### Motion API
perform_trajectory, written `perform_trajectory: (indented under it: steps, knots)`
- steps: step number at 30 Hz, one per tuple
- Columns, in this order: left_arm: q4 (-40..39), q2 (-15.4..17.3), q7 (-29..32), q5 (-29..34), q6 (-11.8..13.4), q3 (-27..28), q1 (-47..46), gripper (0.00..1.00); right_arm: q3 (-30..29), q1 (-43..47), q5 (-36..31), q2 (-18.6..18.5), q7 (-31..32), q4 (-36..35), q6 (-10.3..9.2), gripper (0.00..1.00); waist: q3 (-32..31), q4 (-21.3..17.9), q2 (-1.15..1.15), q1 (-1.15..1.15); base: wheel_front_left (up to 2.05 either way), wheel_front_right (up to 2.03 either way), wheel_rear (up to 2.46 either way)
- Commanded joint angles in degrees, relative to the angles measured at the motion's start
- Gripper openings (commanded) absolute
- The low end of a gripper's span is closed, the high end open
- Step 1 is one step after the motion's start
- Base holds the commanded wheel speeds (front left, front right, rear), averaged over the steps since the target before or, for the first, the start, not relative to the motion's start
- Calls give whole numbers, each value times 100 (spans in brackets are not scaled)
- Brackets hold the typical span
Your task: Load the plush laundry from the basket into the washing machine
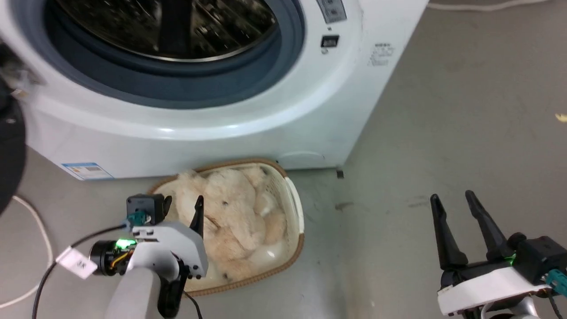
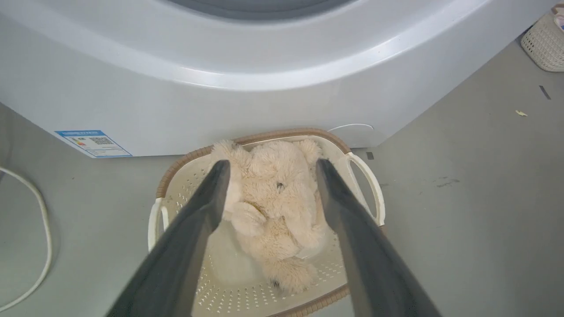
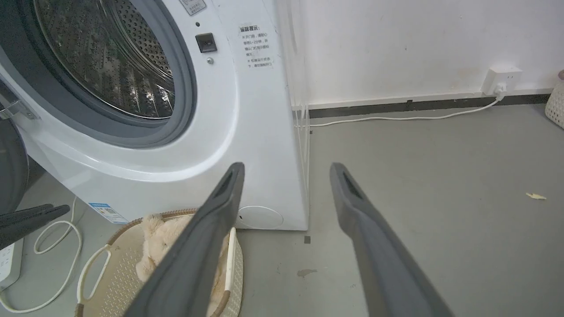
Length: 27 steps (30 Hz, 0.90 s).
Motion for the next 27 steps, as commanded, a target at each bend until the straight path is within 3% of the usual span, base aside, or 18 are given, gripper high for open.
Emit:
perform_trajectory:
  steps: [1, 27]
  knots:
    - [114, 59, 49, -53, 25, -29, -144, 100, -10, -47, 82, -1, -50, -55, -1, 100, 169, -108, 0, -1, 0, 0, 0]
    - [1283, 478, 895, -560, 341, -414, -1244, 100, 134, -89, 946, -1, -367, -373, -2, 100, 1627, -761, 0, -1, 0, 0, 0]
